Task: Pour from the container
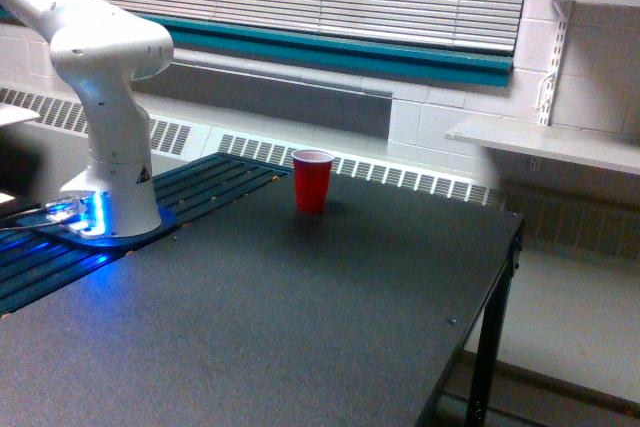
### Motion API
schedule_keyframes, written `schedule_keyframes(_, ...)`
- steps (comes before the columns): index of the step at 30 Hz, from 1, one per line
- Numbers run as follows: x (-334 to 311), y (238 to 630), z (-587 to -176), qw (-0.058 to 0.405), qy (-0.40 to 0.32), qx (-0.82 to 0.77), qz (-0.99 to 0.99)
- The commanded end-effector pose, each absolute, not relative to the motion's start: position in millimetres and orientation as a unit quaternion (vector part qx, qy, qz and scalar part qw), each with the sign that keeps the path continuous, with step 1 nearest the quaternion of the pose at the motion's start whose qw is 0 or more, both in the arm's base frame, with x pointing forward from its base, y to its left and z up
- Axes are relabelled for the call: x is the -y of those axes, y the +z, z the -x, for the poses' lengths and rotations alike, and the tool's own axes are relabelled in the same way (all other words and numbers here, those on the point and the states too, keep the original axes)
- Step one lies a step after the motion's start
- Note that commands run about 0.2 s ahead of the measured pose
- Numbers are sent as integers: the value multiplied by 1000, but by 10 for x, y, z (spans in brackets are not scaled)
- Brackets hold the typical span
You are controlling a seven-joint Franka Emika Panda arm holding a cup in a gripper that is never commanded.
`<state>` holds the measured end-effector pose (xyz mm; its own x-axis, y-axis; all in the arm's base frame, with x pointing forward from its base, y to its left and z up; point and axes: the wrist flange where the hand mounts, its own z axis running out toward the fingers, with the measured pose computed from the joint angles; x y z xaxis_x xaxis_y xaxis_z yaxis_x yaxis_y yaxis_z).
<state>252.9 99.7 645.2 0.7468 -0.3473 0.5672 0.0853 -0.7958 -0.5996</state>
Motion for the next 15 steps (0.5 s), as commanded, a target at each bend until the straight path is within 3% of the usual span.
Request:
schedule_keyframes(1,-1333,6427,-2534,313,-338,-73,885)
schedule_keyframes(15,-1850,6235,-2504,304,-314,-91,895)
